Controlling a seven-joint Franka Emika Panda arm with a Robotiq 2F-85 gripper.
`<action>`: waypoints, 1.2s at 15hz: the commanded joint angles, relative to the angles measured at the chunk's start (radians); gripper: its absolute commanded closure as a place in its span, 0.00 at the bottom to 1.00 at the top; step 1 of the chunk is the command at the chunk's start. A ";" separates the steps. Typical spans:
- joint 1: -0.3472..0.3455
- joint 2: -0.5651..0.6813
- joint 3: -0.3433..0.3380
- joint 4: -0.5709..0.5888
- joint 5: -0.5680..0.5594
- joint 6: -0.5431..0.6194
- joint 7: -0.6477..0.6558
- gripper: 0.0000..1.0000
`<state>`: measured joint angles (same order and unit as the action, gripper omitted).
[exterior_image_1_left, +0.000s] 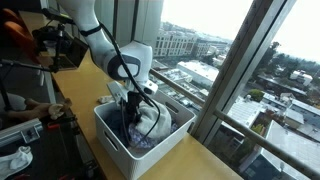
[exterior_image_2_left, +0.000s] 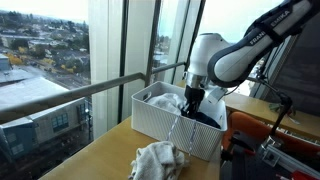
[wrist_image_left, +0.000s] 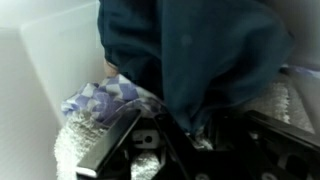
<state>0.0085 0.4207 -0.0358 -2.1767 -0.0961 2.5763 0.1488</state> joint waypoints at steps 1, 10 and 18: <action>0.006 0.091 0.009 0.079 0.024 -0.008 -0.028 0.53; 0.022 -0.024 -0.002 0.080 0.010 -0.026 -0.006 0.01; 0.099 -0.167 0.027 0.068 -0.009 -0.014 0.032 0.00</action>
<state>0.0853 0.3054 -0.0263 -2.0907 -0.0952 2.5723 0.1589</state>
